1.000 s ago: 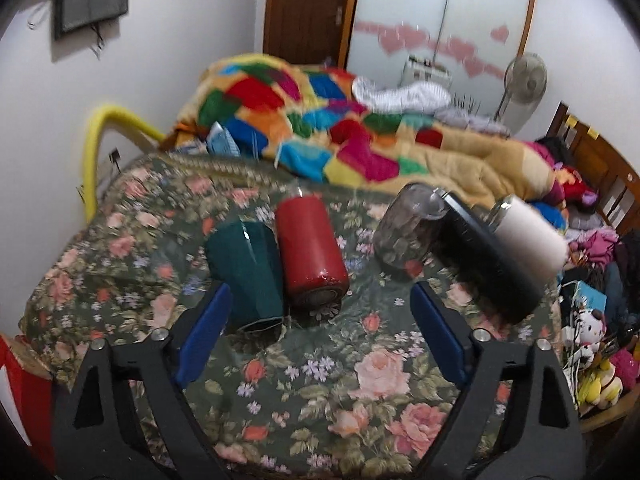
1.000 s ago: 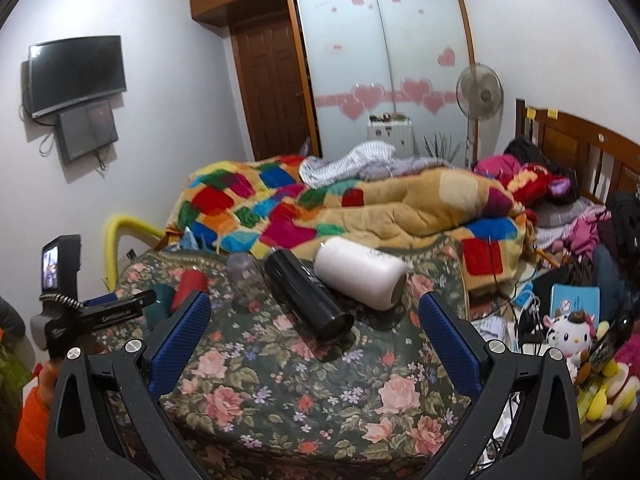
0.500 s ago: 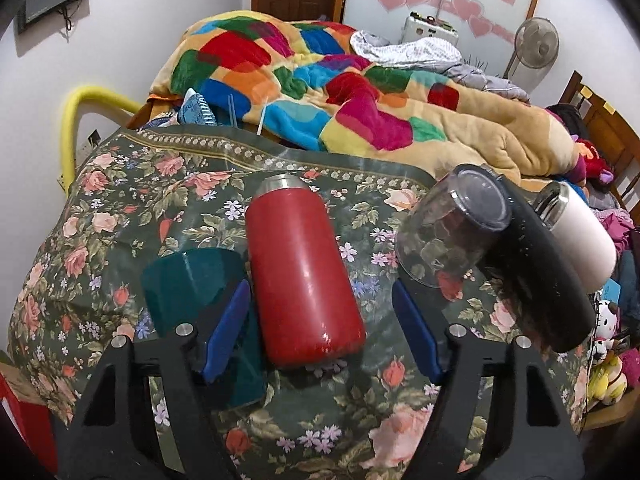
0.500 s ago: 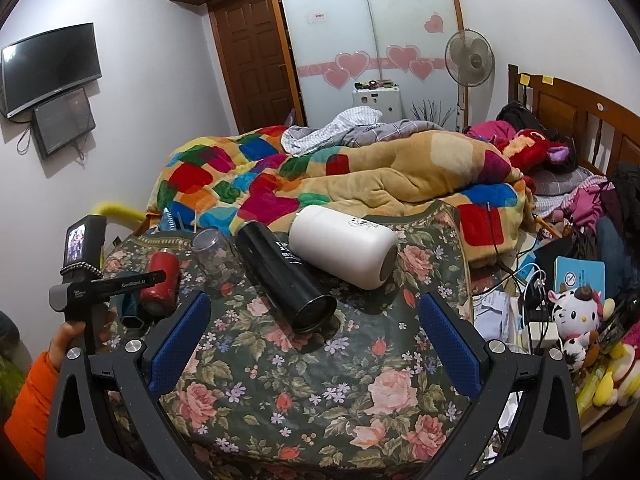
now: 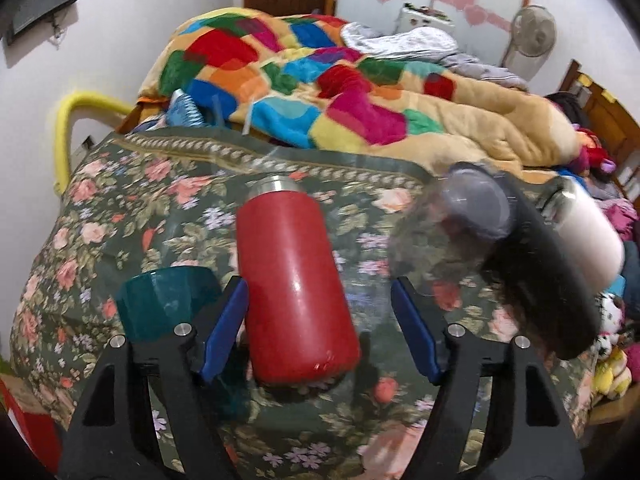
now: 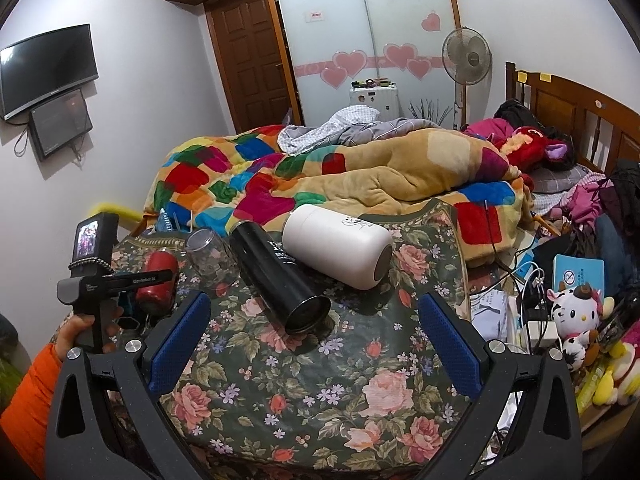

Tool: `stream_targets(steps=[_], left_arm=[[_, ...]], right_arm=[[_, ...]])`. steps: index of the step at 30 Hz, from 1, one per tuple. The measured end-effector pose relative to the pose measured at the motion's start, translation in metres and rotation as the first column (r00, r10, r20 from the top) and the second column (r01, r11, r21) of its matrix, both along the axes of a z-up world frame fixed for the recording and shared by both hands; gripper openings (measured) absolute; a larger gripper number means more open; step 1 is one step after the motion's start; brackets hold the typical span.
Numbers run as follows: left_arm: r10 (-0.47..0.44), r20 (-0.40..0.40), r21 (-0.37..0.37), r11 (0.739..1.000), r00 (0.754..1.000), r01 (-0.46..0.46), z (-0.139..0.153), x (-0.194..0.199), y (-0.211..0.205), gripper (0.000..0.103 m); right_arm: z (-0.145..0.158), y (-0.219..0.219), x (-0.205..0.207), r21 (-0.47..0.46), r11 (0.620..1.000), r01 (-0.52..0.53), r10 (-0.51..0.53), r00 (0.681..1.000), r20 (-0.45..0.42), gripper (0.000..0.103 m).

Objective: Flip cup upright
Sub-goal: 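Move the left gripper down toward the lying red bottle, then close the left gripper around the red bottle and lift it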

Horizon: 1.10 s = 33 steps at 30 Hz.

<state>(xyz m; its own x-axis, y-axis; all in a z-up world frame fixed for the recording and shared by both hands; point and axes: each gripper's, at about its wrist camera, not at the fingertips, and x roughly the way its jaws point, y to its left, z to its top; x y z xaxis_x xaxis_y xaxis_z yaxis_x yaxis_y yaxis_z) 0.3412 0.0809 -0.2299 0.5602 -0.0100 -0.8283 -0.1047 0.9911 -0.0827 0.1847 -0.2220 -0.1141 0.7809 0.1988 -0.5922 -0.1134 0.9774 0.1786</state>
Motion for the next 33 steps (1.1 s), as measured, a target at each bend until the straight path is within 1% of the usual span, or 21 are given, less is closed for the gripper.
stream_targets(steps=[2,6,9,12,14,18,19,20,21,26,30,33], left_arm=[[-0.015,-0.004,0.009,1.0,1.0,0.015,0.001,0.002,-0.003,0.073],[0.03,-0.048,0.041,0.999,0.998,-0.028,-0.009,0.016,0.002,0.073],[0.047,-0.075,0.03,0.999,0.996,-0.045,-0.017,0.025,0.008,0.073],[0.048,-0.101,0.035,0.998,0.994,-0.044,-0.024,0.033,0.009,0.072],[0.045,-0.105,0.067,0.997,0.993,-0.038,-0.026,0.035,0.006,0.07],[0.036,-0.108,0.116,0.993,0.994,-0.024,-0.029,0.039,0.0,0.07],[0.033,-0.114,0.142,0.99,0.993,-0.016,-0.031,0.041,-0.002,0.068],[0.036,-0.119,0.169,0.986,0.992,-0.016,-0.033,0.042,-0.004,0.063],[0.04,-0.121,0.185,0.983,0.992,-0.017,-0.034,0.042,-0.004,0.062],[0.023,-0.109,0.158,0.987,0.994,-0.005,-0.029,0.035,-0.003,0.062],[-0.003,-0.069,0.152,0.988,0.998,0.014,-0.016,0.017,-0.011,0.062],[-0.028,-0.046,0.124,0.992,0.999,0.033,-0.005,0.0,-0.015,0.061]], right_arm=[[-0.001,0.0,0.001,0.005,1.0,0.0,0.0,1.0,-0.005,0.103],[-0.001,-0.001,-0.001,0.008,1.0,-0.006,0.007,1.0,-0.001,0.103],[-0.001,0.0,-0.002,-0.005,1.0,-0.005,0.005,1.0,0.009,0.103],[-0.003,-0.002,0.0,0.001,1.0,0.0,0.0,1.0,0.001,0.103],[-0.004,-0.005,0.001,0.01,1.0,0.003,-0.003,1.0,-0.006,0.103],[-0.007,-0.008,0.002,0.022,1.0,0.009,-0.009,1.0,-0.013,0.103],[-0.007,-0.009,0.002,0.022,1.0,0.011,-0.01,1.0,-0.015,0.103],[-0.007,-0.008,0.001,0.022,1.0,0.011,-0.01,1.0,-0.015,0.103],[-0.007,-0.009,0.001,0.022,1.0,0.011,-0.01,1.0,-0.016,0.103],[-0.005,-0.009,-0.003,0.016,1.0,0.011,-0.011,1.0,-0.008,0.103],[-0.003,-0.008,-0.005,0.018,1.0,0.011,-0.011,1.0,-0.004,0.103],[-0.001,-0.006,-0.007,0.021,1.0,0.006,-0.006,1.0,0.002,0.103]])
